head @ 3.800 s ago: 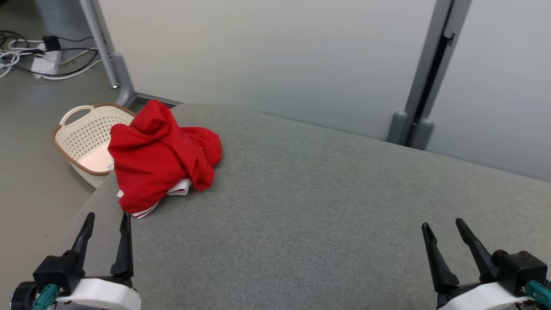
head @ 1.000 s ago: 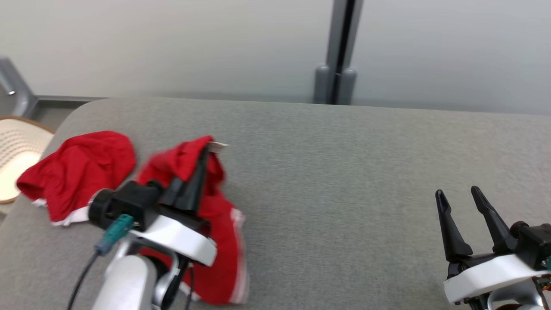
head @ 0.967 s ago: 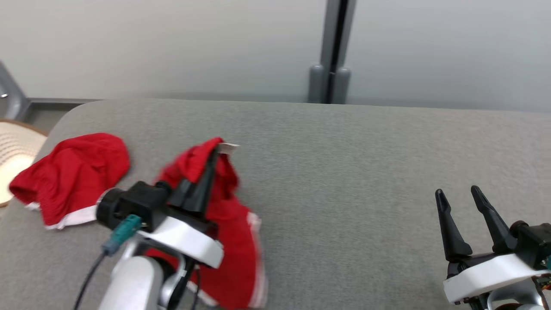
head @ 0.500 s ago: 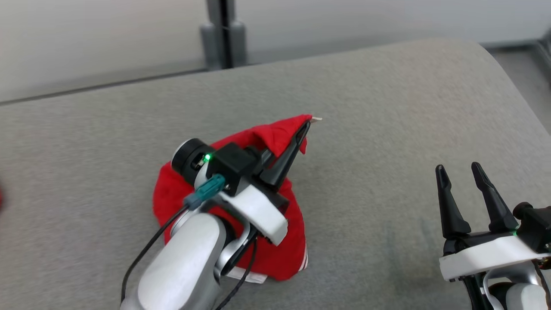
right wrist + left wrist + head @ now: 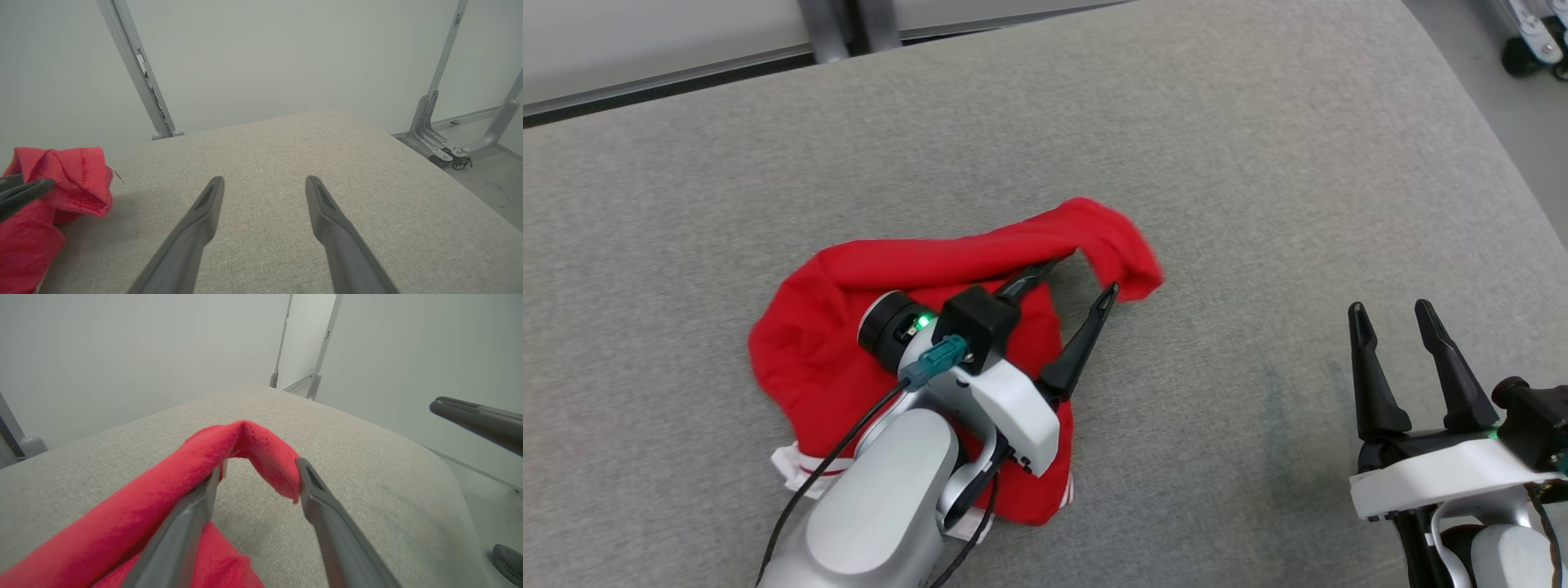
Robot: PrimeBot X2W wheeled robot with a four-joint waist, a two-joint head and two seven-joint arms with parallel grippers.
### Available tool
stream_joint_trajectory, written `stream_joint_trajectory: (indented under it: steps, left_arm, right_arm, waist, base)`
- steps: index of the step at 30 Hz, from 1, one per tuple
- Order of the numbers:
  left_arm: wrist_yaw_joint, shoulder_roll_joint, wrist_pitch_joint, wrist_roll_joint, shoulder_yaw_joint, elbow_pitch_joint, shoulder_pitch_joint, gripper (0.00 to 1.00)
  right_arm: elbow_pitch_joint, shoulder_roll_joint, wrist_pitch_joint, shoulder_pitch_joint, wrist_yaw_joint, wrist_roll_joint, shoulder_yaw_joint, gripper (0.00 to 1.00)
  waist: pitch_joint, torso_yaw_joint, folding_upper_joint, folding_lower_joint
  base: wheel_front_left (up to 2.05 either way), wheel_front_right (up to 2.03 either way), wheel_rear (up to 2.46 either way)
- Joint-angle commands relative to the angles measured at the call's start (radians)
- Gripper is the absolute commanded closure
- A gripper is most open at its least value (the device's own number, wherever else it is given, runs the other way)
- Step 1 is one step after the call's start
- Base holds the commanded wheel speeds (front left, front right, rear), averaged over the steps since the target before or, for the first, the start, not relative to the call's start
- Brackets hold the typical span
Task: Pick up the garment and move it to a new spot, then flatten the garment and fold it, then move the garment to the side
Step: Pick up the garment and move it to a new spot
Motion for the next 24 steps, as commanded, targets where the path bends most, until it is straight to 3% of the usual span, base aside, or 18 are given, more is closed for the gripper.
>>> stream_joint_trajectory:
  steps: [1, 7, 14, 24]
  left_arm:
    - [0.005, 0.007, -0.019, -0.008, 0.004, 0.005, 0.015, 0.00]
    - [0.038, 0.028, -0.093, -0.046, 0.056, -0.001, 0.077, 0.00]
    - [0.104, 0.085, -0.149, -0.104, 0.196, -0.050, 0.165, 0.00]
    - [0.121, 0.177, -0.159, -0.163, 0.390, -0.119, 0.330, 0.00]
  right_arm:
    - [0.001, -0.008, -0.005, -0.010, 0.000, -0.004, -0.005, 0.00]
    - [-0.003, -0.021, 0.016, 0.005, 0.000, -0.015, -0.012, 0.00]
    - [-0.017, -0.036, 0.043, 0.031, 0.000, -0.019, -0.013, 0.00]
    - [-0.041, -0.054, 0.090, 0.094, 0.000, -0.030, -0.026, 0.00]
  waist:
    - [-0.027, 0.038, 0.0000, 0.0000]
    - [-0.089, 0.122, 0.0000, 0.0000]
    - [-0.152, 0.201, 0.0000, 0.0000]
    - [-0.245, 0.283, 0.0000, 0.0000]
  base:
    - [0.00, 0.00, 0.00]
    - [0.00, 0.00, 0.00]
    - [0.00, 0.00, 0.00]
    - [0.00, 0.00, 0.00]
